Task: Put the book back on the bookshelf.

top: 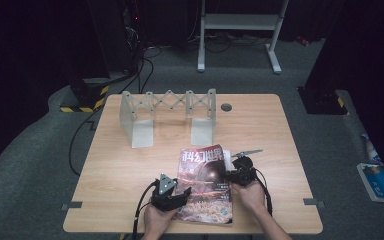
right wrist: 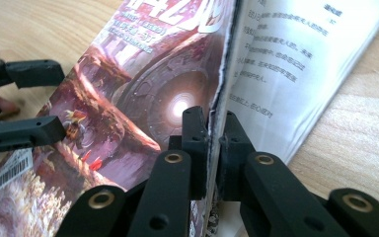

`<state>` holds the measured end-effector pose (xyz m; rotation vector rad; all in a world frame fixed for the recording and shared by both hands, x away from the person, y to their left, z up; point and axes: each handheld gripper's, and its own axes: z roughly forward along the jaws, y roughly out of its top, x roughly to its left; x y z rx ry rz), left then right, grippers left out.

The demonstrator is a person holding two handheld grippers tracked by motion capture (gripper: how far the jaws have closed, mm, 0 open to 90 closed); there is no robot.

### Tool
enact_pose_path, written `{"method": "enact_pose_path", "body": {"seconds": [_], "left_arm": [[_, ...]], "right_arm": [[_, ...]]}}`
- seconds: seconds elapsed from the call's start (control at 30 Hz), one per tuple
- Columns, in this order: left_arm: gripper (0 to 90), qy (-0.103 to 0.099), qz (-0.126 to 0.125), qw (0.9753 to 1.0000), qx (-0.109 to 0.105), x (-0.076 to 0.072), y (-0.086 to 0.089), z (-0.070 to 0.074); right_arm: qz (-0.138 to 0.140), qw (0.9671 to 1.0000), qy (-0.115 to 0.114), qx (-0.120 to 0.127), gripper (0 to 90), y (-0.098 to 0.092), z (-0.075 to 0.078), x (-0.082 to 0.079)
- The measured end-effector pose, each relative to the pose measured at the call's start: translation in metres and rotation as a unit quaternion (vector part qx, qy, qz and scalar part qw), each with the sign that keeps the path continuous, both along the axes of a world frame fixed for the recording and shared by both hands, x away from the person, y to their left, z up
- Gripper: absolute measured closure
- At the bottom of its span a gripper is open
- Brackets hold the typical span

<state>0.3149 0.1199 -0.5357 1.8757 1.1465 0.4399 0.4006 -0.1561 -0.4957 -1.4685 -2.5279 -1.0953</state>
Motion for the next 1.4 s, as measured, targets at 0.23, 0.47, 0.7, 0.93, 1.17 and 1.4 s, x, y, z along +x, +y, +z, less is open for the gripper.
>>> {"method": "enact_pose_path", "body": {"seconds": [0.23, 0.47, 0.7, 0.93, 1.17, 1.4], "left_arm": [[32.3, 0.006, -0.005, 0.9999, -0.011, 0.002, 0.004, 0.000], [28.9, 0.010, -0.013, 0.9998, -0.015, 0.002, 0.004, 0.001], [25.4, 0.016, -0.022, 0.9993, -0.026, 0.003, 0.006, 0.001], [21.5, 0.023, -0.030, 0.9986, -0.037, 0.005, 0.008, 0.001], [19.4, 0.028, -0.037, 0.9977, -0.049, 0.007, 0.009, 0.001], [17.9, 0.030, -0.046, 0.9971, -0.052, 0.007, 0.008, 0.000]], "right_arm": [[0.013, 0.9996, -0.025, 0.001, 87.0, 0.001, 0.004, -0.006], [0.026, 0.9986, -0.045, 0.013, 87.8, 0.000, 0.010, -0.010], [0.030, 0.9971, -0.063, 0.031, 88.1, -0.003, 0.014, -0.017], [0.038, 0.9950, -0.080, 0.047, 88.2, -0.006, 0.020, -0.023], [0.053, 0.9926, -0.092, 0.059, 88.3, -0.007, 0.024, -0.027], [0.062, 0.9894, -0.105, 0.079, 88.3, -0.009, 0.030, -0.031]]}}
